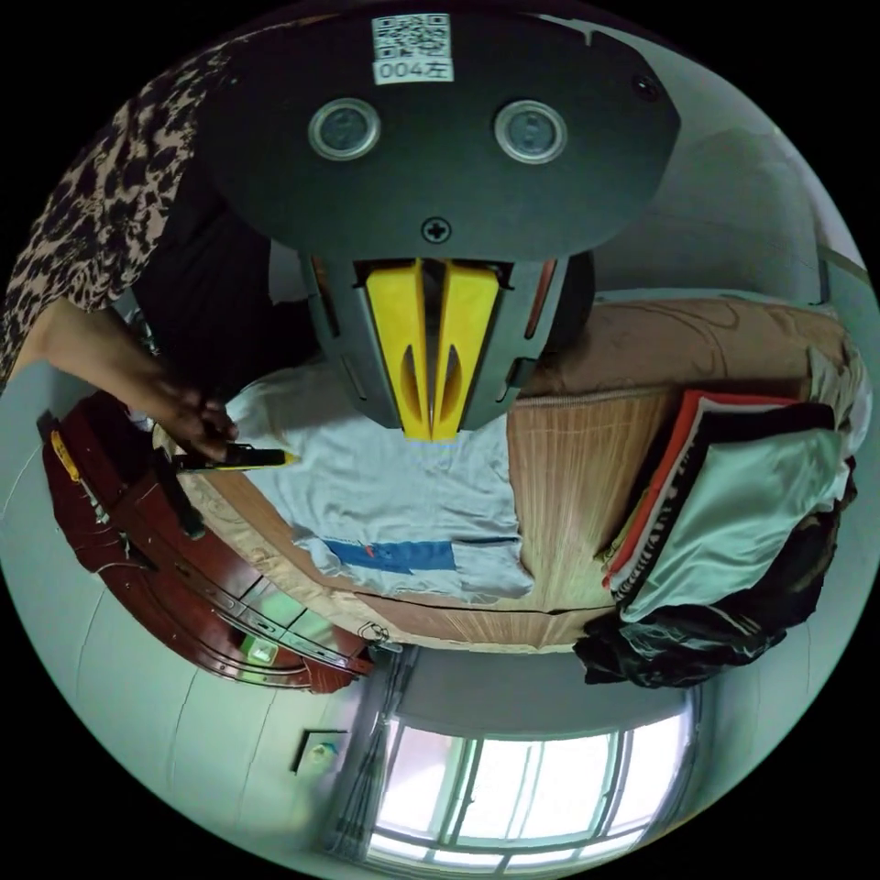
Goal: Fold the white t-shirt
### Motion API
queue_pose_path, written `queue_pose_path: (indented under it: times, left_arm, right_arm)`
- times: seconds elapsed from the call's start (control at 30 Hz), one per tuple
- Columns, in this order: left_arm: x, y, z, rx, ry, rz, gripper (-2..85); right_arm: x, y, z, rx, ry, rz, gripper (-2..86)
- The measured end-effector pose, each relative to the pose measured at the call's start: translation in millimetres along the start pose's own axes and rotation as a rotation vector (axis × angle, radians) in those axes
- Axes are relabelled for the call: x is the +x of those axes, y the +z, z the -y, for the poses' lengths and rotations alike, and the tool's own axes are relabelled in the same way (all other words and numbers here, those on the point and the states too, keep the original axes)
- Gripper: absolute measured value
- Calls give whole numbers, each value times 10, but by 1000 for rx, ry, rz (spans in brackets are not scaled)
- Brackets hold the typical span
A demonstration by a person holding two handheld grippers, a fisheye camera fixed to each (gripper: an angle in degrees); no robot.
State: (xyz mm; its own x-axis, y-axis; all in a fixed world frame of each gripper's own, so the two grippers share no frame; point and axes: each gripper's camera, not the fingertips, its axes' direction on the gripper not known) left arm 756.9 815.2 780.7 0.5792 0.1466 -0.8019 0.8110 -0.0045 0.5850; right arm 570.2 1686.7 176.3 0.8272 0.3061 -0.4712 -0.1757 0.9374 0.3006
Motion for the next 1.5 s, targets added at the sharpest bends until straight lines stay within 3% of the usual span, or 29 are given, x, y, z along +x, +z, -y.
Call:
queue_pose_path:
  times: [0.13, 0.23, 0.33, 0.5, 0.8, 0.93, 1.17, 1.5]
  left_arm:
    - [-26, -158, -146, -5, -14, -37, 30]
    - [63, -283, -217, 34, 15, -59, 67]
    - [67, -401, -214, 85, 11, -85, 107]
    - [-139, -446, -158, 83, -69, -131, 139]
    - [-296, -570, -103, 7, -63, -11, 169]
    - [-379, -323, -45, -68, -90, -80, 190]
    - [-448, 811, -172, -337, -117, -74, 226]
    - [-712, 1359, -86, -377, -157, -59, 194]
  right_arm:
    - [516, -545, -805, 282, 48, 369, 47]
    - [744, -897, -1424, 476, 18, 432, 136]
    - [1029, -1162, -1915, 587, 69, 516, 169]
    - [1433, -1296, -2509, 699, 159, 534, 179]
    - [2001, -1039, -3010, 870, 374, 836, 205]
    - [2166, -915, -3098, 917, 436, 922, 221]
    - [2263, -930, -3115, 909, 429, 879, 226]
    - [2627, -1247, -3234, 874, 469, 600, 212]
